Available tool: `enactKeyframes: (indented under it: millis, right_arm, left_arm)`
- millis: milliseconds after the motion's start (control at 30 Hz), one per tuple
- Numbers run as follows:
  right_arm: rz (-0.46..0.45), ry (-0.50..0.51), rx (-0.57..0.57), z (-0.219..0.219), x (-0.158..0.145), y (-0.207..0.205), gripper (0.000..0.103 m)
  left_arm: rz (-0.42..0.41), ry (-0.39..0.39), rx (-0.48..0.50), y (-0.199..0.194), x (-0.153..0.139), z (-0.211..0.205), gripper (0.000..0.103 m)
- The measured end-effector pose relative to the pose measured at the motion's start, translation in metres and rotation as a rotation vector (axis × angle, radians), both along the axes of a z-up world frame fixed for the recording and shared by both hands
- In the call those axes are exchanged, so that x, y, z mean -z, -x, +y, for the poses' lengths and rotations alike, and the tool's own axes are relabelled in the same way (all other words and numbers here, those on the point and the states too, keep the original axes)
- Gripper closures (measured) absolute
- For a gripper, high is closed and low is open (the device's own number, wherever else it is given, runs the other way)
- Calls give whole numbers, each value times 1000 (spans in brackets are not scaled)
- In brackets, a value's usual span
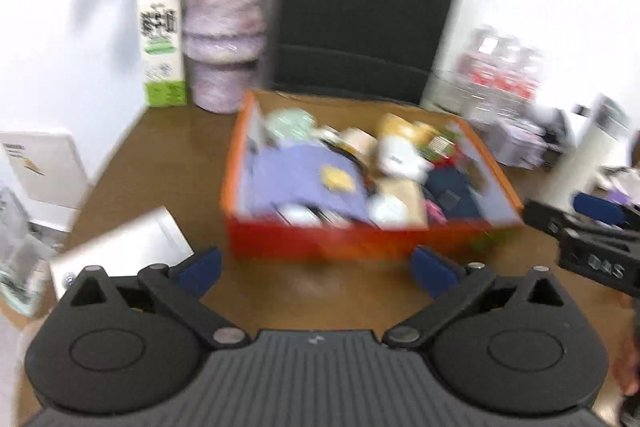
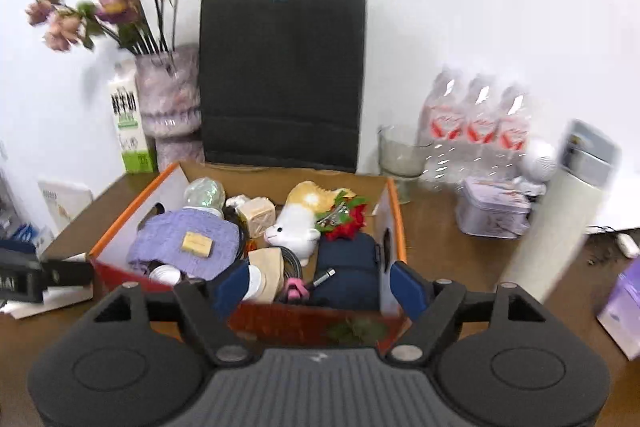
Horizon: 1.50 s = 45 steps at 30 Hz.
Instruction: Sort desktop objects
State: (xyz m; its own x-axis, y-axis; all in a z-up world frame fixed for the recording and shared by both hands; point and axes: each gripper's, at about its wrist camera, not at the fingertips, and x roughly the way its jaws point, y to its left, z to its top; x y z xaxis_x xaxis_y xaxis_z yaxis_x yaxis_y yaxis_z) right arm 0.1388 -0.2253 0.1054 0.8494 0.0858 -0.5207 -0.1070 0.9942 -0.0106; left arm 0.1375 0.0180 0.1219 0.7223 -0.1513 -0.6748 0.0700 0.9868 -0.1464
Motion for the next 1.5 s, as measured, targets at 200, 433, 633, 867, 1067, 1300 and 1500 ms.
enactKeyframes:
  millis: [200, 433, 633, 867, 1067, 1300, 1500]
  right_arm:
    - [-53, -46, -7, -2, 31, 93, 26]
    - [-72, -93, 12, 0, 61, 195, 23]
    - [-144, -74, -12, 4, 78, 255, 22]
    - [-122, -67, -44, 17, 85, 252, 12]
    - [47, -80, -10, 24, 104, 208, 10]
    - [98, -54, -6, 30, 117, 176, 2]
    - [126, -55, 10, 32, 120, 157, 0]
  left_arm:
    - [-116, -49, 7, 94, 43, -19, 0]
    - [-194, -100, -60, 197, 84, -17, 0]
    - [-287, -263, -80, 251, 103, -14, 0]
    - [-233, -198, -31, 241, 101, -7, 0]
    - [-143, -224, 34, 197, 105, -19, 0]
    - [-95, -193, -6, 164, 116, -12, 0]
    - [-65, -143, -44, 148, 121, -3, 0]
